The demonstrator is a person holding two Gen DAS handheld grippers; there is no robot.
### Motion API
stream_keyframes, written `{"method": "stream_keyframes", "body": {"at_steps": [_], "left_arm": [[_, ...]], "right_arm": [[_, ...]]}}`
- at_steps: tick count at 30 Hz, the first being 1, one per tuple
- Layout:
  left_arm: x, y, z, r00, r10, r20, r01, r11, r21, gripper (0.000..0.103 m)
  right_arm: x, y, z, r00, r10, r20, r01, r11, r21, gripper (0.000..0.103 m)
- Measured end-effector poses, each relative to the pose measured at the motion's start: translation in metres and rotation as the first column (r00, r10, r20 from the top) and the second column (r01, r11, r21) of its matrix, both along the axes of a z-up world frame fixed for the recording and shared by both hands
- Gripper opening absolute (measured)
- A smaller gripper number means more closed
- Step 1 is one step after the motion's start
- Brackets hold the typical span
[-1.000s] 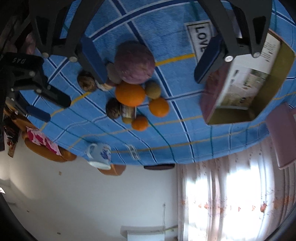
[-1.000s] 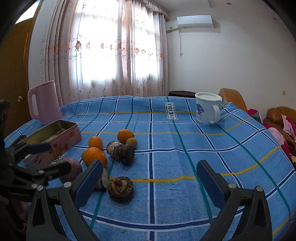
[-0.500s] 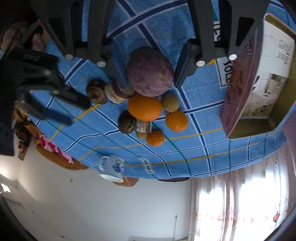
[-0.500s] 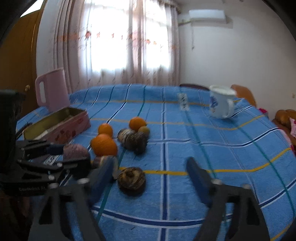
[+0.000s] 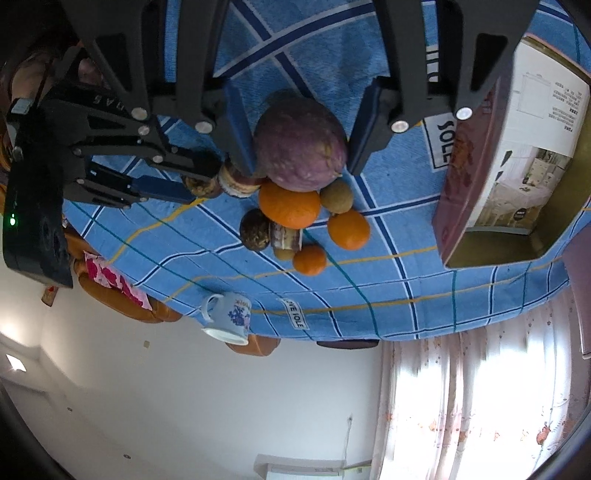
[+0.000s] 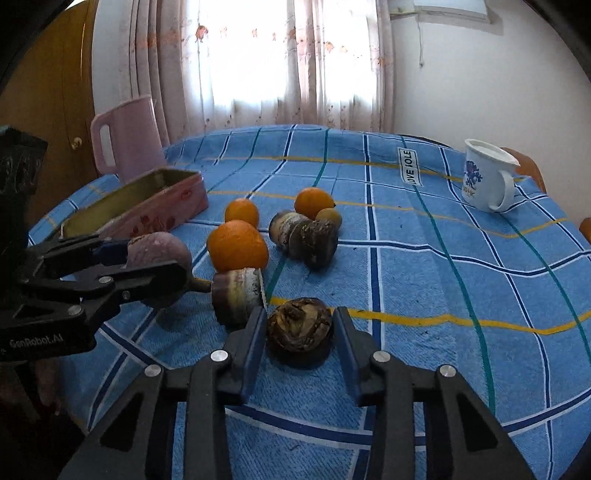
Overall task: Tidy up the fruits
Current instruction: 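Grasp the purple round fruit with the left tool while the right tool grasps a dark mangosteen, then carry the purple fruit into the tin box and release while the right tool drops the mangosteen there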
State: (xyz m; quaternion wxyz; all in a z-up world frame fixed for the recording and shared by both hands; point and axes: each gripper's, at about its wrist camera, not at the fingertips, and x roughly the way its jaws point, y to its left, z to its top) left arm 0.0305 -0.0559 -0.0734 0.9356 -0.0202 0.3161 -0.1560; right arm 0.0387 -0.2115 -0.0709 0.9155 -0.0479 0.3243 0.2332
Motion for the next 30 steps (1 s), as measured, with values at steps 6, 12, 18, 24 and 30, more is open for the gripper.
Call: {"method": "stream_keyframes", "body": {"at_steps": [6, 12, 18, 24, 30], "left_arm": [[-0.009, 0.015, 0.016, 0.997, 0.048, 0.067, -0.048, 0.999, 0.008, 0.052], [-0.019, 0.039, 0.030, 0.985, 0.126, 0.121, -0.129, 0.991, 0.016, 0.052], [-0.025, 0.066, 0.039, 0.965, 0.208, 0.157, -0.216, 0.976, 0.033, 0.052], [-0.026, 0.095, 0.041, 0.947, 0.280, 0.161, -0.289, 0.957, 0.036, 0.052], [-0.026, 0.118, 0.038, 0.934, 0.327, 0.145, -0.335, 0.942, 0.030, 0.052]], "right_arm": [[-0.010, 0.000, 0.020, 0.996, -0.017, 0.090, 0.015, 1.000, 0.024, 0.038], [-0.018, 0.018, 0.040, 0.985, 0.026, 0.173, -0.034, 0.998, 0.044, 0.038], [-0.011, 0.045, 0.053, 0.974, 0.077, 0.214, -0.089, 0.995, 0.048, 0.038], [-0.006, 0.076, 0.060, 0.962, 0.148, 0.230, -0.165, 0.985, 0.058, 0.038], [-0.003, 0.110, 0.065, 0.948, 0.215, 0.235, -0.230, 0.972, 0.038, 0.038]]}}
